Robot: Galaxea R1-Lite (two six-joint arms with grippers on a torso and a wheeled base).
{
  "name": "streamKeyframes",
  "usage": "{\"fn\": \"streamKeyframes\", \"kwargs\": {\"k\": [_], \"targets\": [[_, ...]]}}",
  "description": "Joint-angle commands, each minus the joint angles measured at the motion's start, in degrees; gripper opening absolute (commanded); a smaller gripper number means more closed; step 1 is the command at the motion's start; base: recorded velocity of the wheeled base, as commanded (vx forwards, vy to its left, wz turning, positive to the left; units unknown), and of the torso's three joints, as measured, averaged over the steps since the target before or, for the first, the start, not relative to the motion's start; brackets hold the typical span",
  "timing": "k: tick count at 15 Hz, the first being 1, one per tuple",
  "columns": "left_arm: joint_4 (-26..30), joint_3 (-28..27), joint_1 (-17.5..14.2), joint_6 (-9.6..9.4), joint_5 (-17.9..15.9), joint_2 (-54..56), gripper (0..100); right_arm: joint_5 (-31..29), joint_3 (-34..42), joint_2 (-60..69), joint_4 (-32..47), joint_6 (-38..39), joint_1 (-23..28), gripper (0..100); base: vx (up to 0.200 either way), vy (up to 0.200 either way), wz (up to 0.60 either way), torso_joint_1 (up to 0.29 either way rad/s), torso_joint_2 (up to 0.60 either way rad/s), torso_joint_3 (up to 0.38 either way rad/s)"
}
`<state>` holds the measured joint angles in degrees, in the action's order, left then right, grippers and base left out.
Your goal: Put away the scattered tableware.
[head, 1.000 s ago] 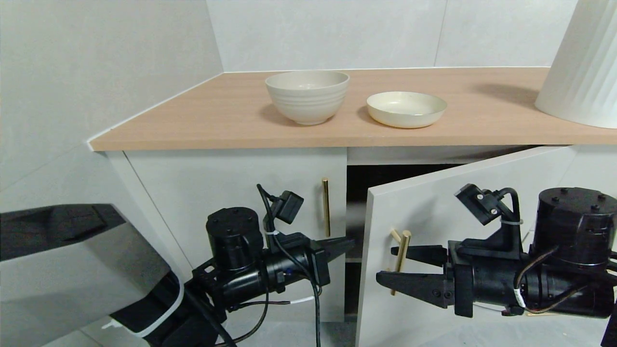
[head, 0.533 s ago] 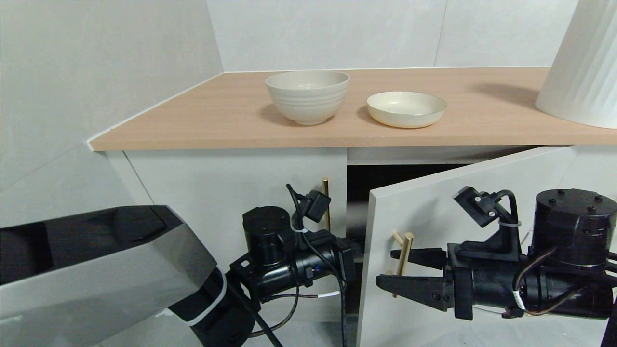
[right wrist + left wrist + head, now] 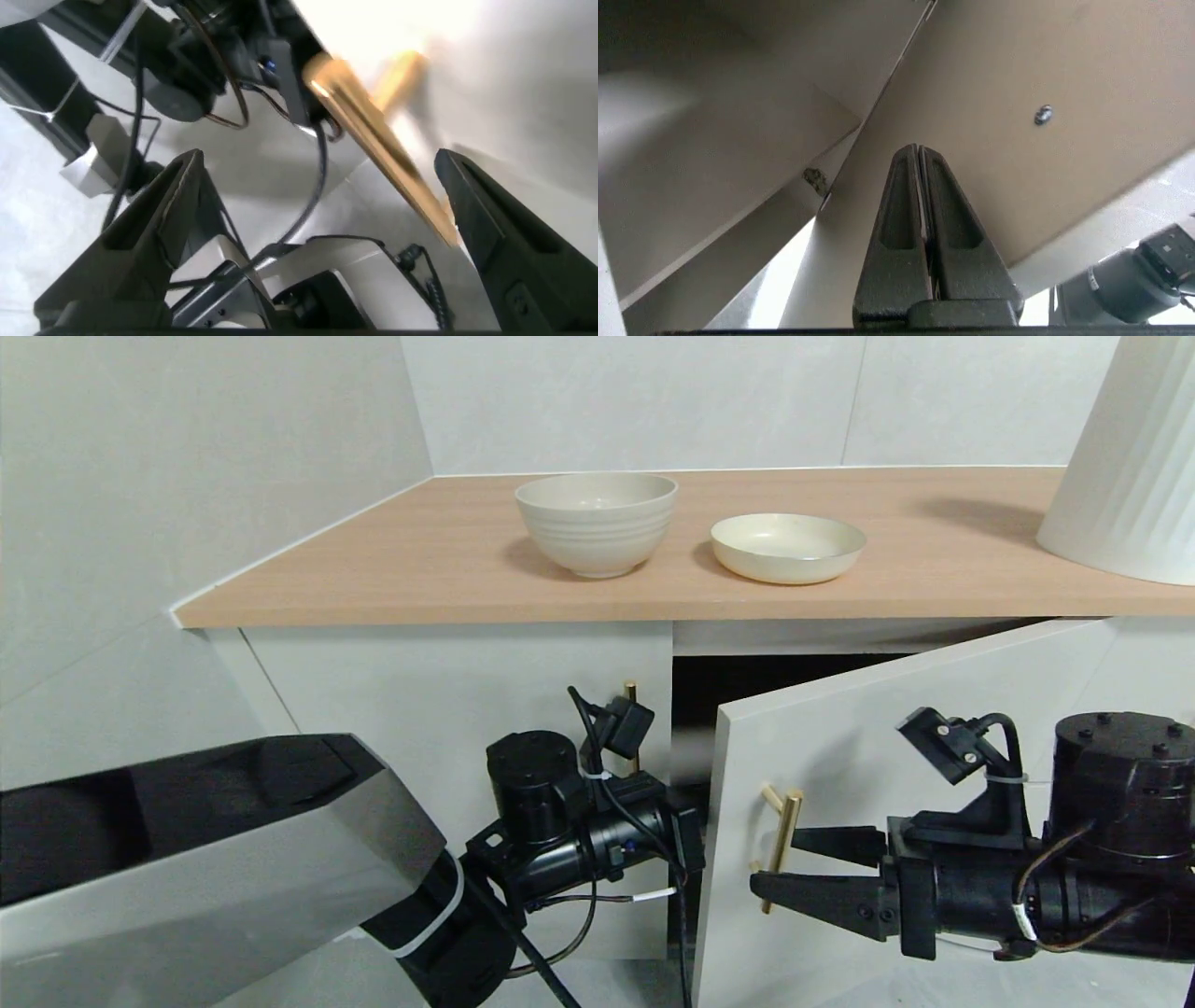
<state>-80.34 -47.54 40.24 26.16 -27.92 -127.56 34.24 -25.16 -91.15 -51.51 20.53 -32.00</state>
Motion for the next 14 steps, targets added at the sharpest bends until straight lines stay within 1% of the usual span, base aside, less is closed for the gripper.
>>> {"fn": "streamKeyframes", "kwargs": {"k": [1, 2, 3, 4, 5, 6, 7, 8, 9, 10, 11, 12, 14], "targets": [[0.1, -0.8, 0.2, 0.03, 0.0, -0.4, 0, -0.2, 2.7, 2.8, -0.1, -0.1, 1.5, 100, 0.0, 0.0, 0.0, 0.0, 0.0, 0.0], [0.1, -1.1, 0.2, 0.03, 0.0, -0.1, 0, -0.5, 5.1, 4.5, -0.1, -0.7, 2.2, 100, 0.0, 0.0, 0.0, 0.0, 0.0, 0.0], [0.1, -1.1, 0.2, 0.03, 0.0, 0.1, 0, -2.2, 8.7, 6.7, 0.0, -4.2, 2.6, 100, 0.0, 0.0, 0.0, 0.0, 0.0, 0.0], [0.1, -1.1, 0.2, 0.03, 0.0, 0.6, 0, -9.0, 12.2, 8.0, -0.1, -8.9, 2.5, 100, 0.0, 0.0, 0.0, 0.0, 0.0, 0.0], [0.1, -1.0, 0.2, 0.03, 0.0, 0.8, 0, -20.1, 14.5, 9.1, -0.1, -13.2, 1.2, 100, 0.0, 0.0, 0.0, 0.0, 0.0, 0.0], [0.1, -1.0, 0.2, 0.03, 0.0, 1.3, 0, -31.0, 15.1, 10.8, -0.2, -14.7, -1.9, 100, 0.0, 0.0, 0.0, 0.0, 0.0, 0.0], [0.1, -1.0, 0.2, 0.03, 0.0, 1.5, 0, -36.4, 14.5, 13.4, 0.2, -14.7, -4.6, 100, 0.0, 0.0, 0.0, 0.0, 0.0, 0.0], [0.1, -1.0, 0.2, 0.03, 0.0, 1.7, 0, -38.6, 13.2, 14.9, 2.5, -15.3, -5.1, 100, 0.0, 0.0, 0.0, 0.0, 0.0, 0.0], [0.1, -0.8, 0.2, 0.03, 0.1, 2.0, 0, -40.0, 11.5, 17.1, 6.9, -15.4, -5.6, 100, 0.0, 0.0, 0.0, 0.0, 0.0, 0.0], [0.1, -0.8, 0.2, 0.03, 0.5, 2.1, 0, -40.3, 10.7, 18.4, 9.6, -15.4, -6.0, 100, 0.0, 0.0, 0.0, 0.0, 0.0, 0.0], [0.1, -0.7, 0.2, 0.03, 1.0, 2.1, 0, -40.4, 9.9, 20.0, 14.2, -15.3, -6.2, 100, 0.0, 0.0, 0.0, 0.0, 0.0, 0.0], [0.1, 0.2, 1.1, 0.03, 1.5, 2.4, 0, -40.0, 8.6, 22.6, 19.9, -15.0, -6.9, 100, 0.0, 0.0, 0.0, 0.0, 0.0, 0.0], [0.2, 0.4, 2.3, -0.06, 1.4, 2.6, 0, -40.0, 7.6, 22.8, 21.9, -13.0, -8.0, 100, 0.0, 0.0, 0.0, 0.0, 0.0, 0.0]]}}
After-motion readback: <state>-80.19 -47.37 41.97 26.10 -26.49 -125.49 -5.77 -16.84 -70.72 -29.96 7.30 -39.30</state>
